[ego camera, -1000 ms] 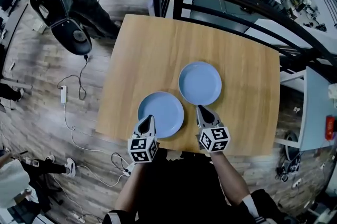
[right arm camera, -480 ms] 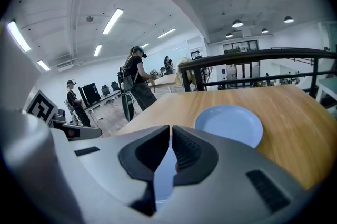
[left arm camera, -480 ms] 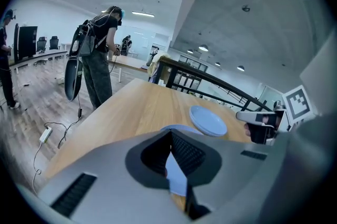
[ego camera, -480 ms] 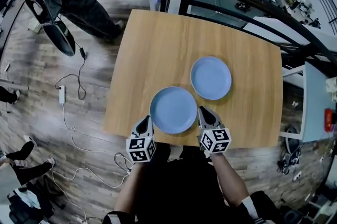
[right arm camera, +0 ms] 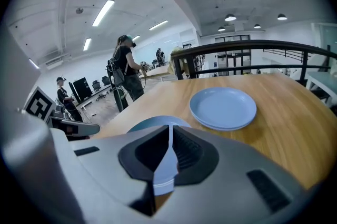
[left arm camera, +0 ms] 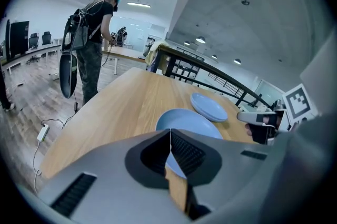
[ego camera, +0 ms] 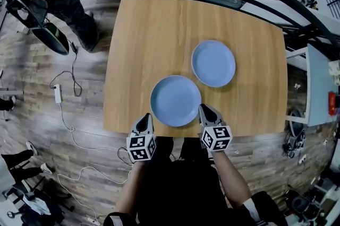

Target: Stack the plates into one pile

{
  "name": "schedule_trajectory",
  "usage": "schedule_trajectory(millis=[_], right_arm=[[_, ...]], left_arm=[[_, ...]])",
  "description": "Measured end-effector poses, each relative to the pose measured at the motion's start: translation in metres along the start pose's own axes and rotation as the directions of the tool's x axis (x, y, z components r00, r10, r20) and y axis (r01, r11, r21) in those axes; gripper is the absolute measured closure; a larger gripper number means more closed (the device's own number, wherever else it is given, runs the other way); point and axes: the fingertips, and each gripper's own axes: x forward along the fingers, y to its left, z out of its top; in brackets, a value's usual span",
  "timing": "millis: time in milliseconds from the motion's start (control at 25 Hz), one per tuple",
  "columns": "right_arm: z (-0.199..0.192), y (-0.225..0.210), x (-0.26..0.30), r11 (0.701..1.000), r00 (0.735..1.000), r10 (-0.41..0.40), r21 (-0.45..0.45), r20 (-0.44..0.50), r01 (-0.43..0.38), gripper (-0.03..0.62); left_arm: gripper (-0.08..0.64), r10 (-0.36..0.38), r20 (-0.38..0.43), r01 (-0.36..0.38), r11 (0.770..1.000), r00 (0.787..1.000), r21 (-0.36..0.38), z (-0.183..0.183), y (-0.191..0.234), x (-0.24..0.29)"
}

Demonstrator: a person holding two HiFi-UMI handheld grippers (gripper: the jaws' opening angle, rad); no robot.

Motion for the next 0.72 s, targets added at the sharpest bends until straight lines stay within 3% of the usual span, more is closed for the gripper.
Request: schedule_trajectory(millis=[560,720], right_arm=[[-0.039,-0.026,0.023,0.999,0.997,-0.025,0.027,-0.079,0.027,0.535],[-0.045,-0.031,0.030,0.999,0.994,-0.025,0.028,-0.106,0.029,0.521]], left_arm=[[0.528,0.004,-0.077,-0.004,1.000,0.997,-0.009,-0.026,0.007,0.041],[0.470,-0.001,-0.102,-0.001,1.000,0.995,-0.024,-0.033,0.008,0.047]])
